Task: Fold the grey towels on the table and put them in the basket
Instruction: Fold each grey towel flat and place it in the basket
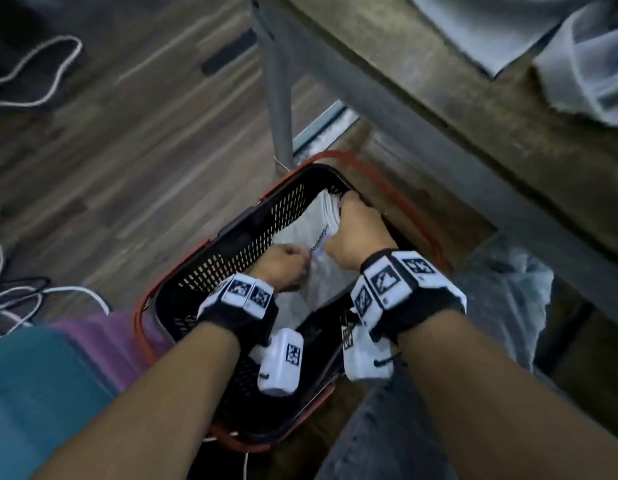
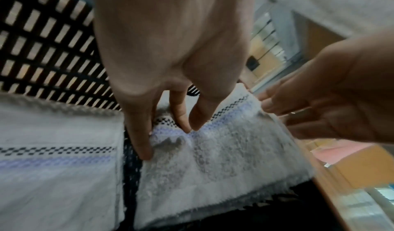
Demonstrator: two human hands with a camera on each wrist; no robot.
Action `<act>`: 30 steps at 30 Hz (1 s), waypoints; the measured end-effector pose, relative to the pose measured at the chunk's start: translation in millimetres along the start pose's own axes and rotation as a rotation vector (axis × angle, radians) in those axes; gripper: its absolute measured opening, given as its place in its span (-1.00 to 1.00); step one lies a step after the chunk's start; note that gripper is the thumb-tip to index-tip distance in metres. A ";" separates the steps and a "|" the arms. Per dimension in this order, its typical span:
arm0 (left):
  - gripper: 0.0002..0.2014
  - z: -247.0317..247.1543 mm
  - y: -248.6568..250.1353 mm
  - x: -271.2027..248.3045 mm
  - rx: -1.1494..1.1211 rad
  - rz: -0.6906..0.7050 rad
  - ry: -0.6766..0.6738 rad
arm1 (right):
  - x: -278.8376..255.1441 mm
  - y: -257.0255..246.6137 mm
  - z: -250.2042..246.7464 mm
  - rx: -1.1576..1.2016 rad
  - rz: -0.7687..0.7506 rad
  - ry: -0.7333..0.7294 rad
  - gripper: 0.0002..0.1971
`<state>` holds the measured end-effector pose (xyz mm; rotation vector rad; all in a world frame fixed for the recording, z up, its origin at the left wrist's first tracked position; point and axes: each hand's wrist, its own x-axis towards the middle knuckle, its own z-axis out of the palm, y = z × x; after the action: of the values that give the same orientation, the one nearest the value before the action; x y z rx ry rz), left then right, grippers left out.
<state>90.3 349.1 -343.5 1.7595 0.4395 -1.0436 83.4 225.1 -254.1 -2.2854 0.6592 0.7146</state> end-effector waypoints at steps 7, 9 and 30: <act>-0.81 -3.6 -8.4 39.8 -0.040 -0.124 -0.023 | 28.2 0.6 11.3 0.052 0.066 -0.072 -0.44; -0.79 -3.9 -15.8 45.3 0.070 -0.123 -0.027 | 30.4 3.4 11.2 0.047 0.073 -0.052 -0.48; -0.78 -3.1 49.9 -31.3 0.134 0.192 0.006 | -53.2 2.7 -41.7 0.281 -0.223 0.204 -0.80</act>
<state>108.9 335.5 -289.2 1.8831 0.2031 -0.9496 56.1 208.0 -194.6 -2.1405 0.5465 0.2675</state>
